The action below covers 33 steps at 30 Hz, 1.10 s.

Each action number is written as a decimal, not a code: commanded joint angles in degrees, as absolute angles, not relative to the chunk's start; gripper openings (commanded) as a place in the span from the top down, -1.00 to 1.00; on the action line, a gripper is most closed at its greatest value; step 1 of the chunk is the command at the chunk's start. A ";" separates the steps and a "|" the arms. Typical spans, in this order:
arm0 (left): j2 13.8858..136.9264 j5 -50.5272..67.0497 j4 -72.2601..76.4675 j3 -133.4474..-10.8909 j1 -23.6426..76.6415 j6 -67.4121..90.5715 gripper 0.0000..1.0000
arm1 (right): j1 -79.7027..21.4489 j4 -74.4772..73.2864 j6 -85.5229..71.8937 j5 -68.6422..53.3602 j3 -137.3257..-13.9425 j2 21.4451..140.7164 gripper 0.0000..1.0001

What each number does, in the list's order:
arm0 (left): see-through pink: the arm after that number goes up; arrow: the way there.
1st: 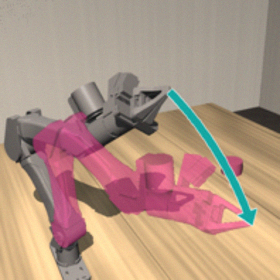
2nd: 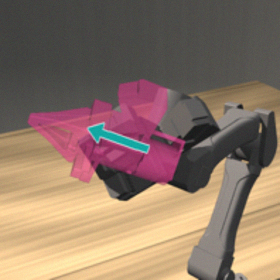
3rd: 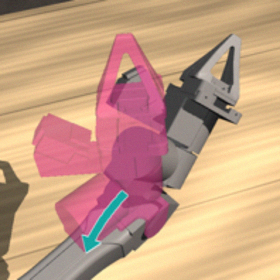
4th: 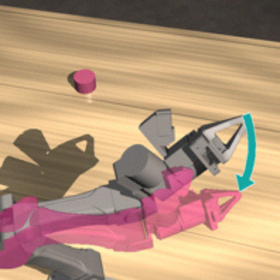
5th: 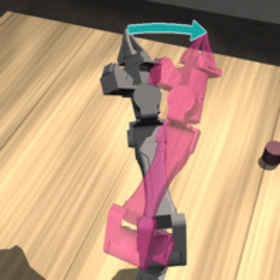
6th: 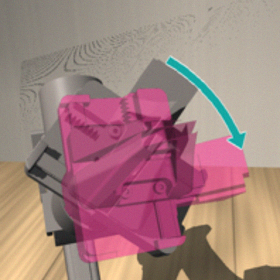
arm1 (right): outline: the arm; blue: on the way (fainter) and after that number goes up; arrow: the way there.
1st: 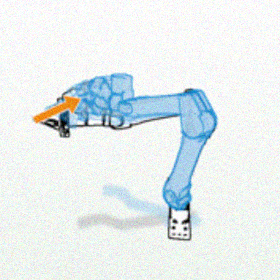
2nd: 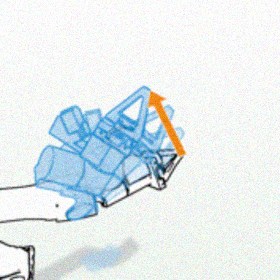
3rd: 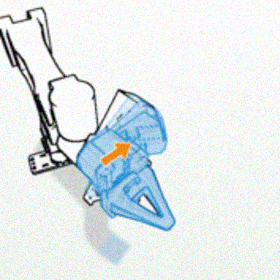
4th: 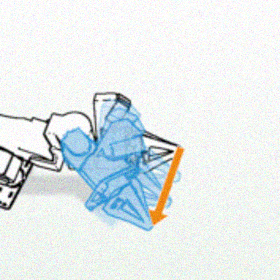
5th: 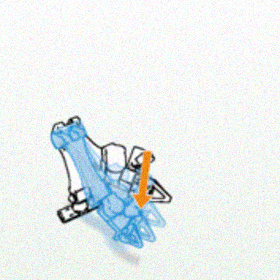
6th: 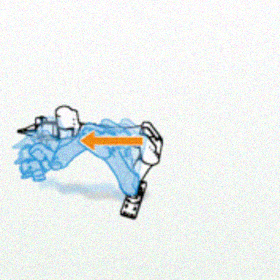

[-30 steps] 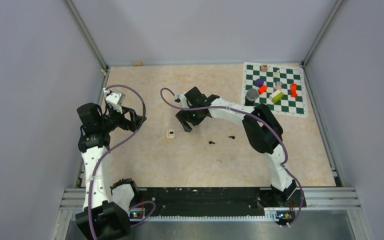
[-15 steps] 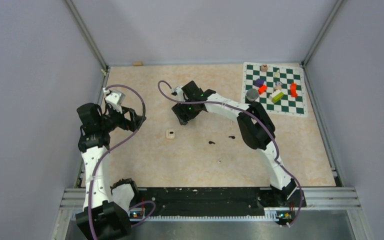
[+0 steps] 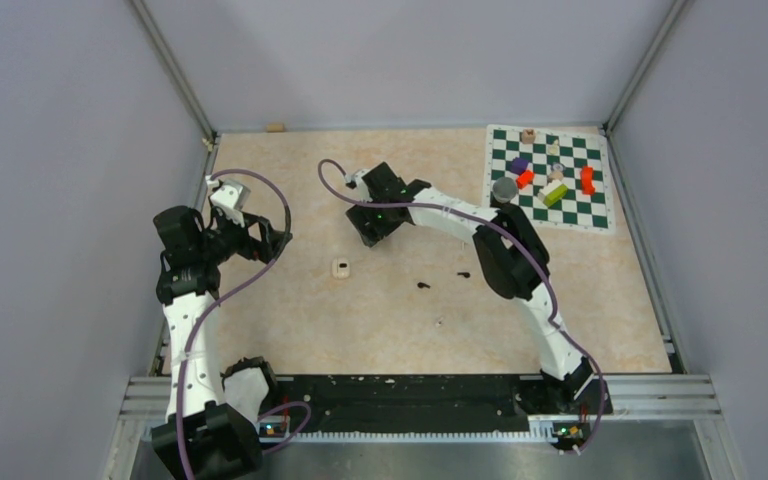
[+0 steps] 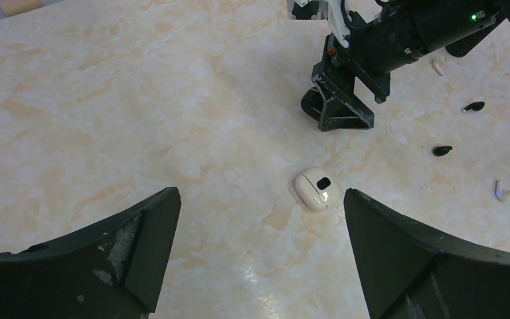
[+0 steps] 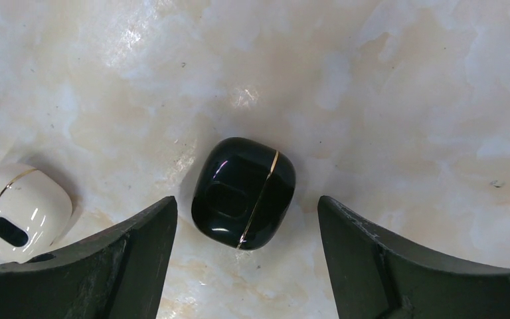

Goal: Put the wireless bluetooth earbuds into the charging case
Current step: Pick up the charging case, then pass from the right arm to the left

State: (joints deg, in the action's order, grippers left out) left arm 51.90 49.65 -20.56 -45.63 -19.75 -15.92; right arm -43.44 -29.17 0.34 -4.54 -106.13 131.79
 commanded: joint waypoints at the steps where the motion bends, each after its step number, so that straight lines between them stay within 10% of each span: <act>1: 51.56 50.02 -18.25 -45.70 -20.13 -15.42 -0.98 | -44.71 -30.13 -3.27 -1.02 -105.04 133.79 -0.54; 20: 51.13 50.09 -18.06 -45.40 -20.13 -15.55 -0.98 | -47.73 -29.98 -2.02 8.43 -104.49 133.27 0.27; 33: 59.19 46.34 -18.69 -53.15 -14.56 -16.09 -0.97 | -45.83 -24.44 17.36 -0.97 -87.75 104.72 0.30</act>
State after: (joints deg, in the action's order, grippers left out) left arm 54.68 48.64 -18.20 -46.37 -18.37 -13.65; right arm -46.76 -26.79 8.08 4.21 -91.92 120.11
